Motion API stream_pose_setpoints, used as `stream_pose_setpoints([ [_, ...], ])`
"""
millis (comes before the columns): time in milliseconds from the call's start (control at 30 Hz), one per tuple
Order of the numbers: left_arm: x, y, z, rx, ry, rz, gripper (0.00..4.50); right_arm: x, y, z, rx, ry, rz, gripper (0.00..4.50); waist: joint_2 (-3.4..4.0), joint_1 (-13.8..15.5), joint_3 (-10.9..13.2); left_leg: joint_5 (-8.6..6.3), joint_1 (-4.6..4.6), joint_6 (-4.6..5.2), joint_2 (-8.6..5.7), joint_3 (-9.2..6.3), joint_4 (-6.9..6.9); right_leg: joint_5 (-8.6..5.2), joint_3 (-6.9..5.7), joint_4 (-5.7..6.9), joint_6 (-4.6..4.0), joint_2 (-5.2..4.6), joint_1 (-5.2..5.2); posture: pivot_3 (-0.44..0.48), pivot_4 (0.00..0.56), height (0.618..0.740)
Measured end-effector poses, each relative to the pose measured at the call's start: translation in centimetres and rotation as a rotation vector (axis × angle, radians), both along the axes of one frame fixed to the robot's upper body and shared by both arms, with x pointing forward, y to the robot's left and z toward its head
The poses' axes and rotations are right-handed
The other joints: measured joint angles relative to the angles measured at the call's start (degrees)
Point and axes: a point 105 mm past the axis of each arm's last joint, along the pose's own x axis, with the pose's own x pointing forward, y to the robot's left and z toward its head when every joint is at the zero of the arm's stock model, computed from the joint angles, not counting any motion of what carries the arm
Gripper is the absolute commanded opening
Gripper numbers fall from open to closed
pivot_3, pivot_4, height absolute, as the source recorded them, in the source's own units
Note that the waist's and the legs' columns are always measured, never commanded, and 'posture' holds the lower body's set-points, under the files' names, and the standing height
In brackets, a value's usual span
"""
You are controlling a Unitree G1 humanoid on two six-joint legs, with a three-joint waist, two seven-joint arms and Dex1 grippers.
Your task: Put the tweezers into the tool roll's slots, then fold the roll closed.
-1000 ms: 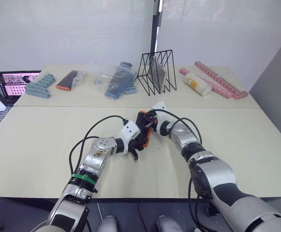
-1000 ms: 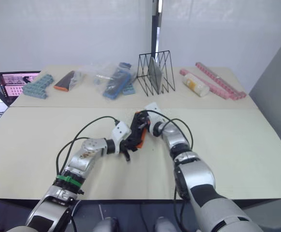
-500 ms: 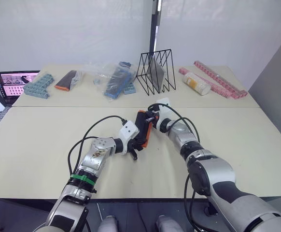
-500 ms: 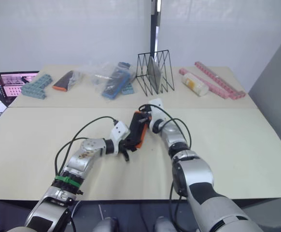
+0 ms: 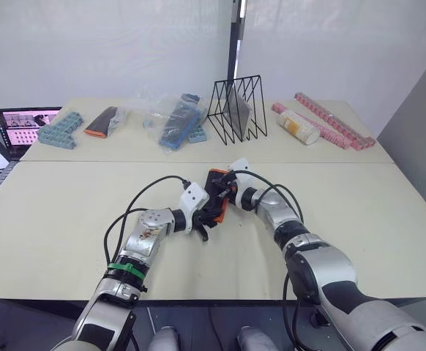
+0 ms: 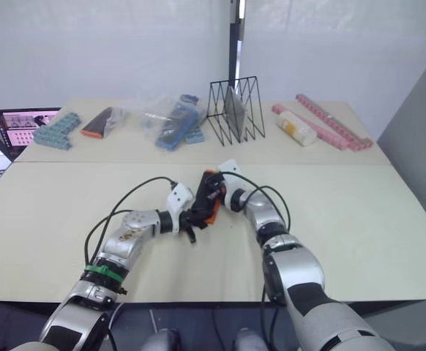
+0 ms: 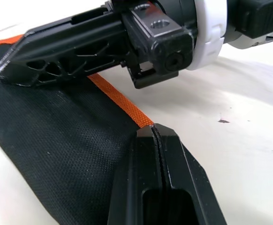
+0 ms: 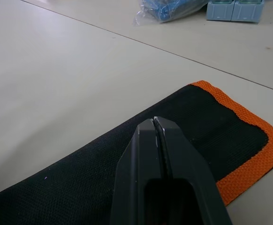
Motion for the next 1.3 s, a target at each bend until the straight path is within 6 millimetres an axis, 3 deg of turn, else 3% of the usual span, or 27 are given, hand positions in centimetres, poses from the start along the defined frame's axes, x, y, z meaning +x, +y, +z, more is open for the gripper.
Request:
stream_pose_setpoints([
  [200, 1.8, 1.1, 1.0, 0.047, -0.043, 0.025, 0.02, 0.0, 0.1, 0.0, -0.004, 0.001, -0.003, 0.0, 0.0, 0.01, 0.0, 0.0, -0.02, 0.0, -0.01, 0.0, -0.01, 0.0, 0.0, -0.01, 0.01, 0.0, -0.01, 0.0, 0.15, 0.726],
  [433, 2.1, 0.8, 0.7, 0.089, -0.034, -0.004, 0.02, 0.1, -0.1, -0.1, -0.01, 0.006, -0.012, 0.0, 0.0, 0.05, 0.0, 0.0, -0.02, 0.0, -0.01, 0.0, -0.01, -0.01, 0.0, -0.03, 0.02, 0.0, 0.02, 0.0, 0.15, 0.726],
  [567, 1.5, 1.2, 0.1, 0.114, -0.018, -0.022, 0.02, 0.0, 0.1, -0.1, -0.009, 0.007, -0.006, 0.0, 0.02, 0.02, -0.02, 0.0, 0.0, 0.0, -0.01, 0.0, -0.03, -0.01, 0.0, -0.01, 0.01, 0.0, 0.02, 0.0, 0.15, 0.726],
  [1000, -3.0, 4.3, -1.5, 0.069, 0.077, -0.042, 0.02, 0.0, 0.1, -0.2, -0.016, 0.012, -0.005, 0.0, 0.14, -0.13, -0.16, 0.0, 0.15, -0.01, 0.0, 0.01, -0.18, -0.03, 0.02, -0.04, -0.04, 0.0, 0.09, 0.0, 0.15, 0.726],
  [1200, -3.0, 5.6, -0.8, 0.002, 0.11, 0.035, 0.02, -0.5, 0.3, 0.3, 0.045, -0.01, 0.049, 0.0, 0.14, -0.16, -0.12, 0.0, 0.03, -0.01, 0.0, 0.01, -0.18, -0.06, 0.02, -0.04, -0.06, 0.0, -0.06, 0.0, 0.15, 0.726],
  [1300, -2.7, 7.6, -0.1, -0.026, 0.112, 0.124, 0.02, -0.8, -0.1, 0.6, 0.106, -0.018, 0.088, 0.0, 0.16, -0.37, 0.09, 0.0, -0.13, 0.0, 0.02, 0.0, -0.21, -0.05, 0.02, -0.02, -0.08, 0.01, -0.23, 0.0, 0.15, 0.726],
])
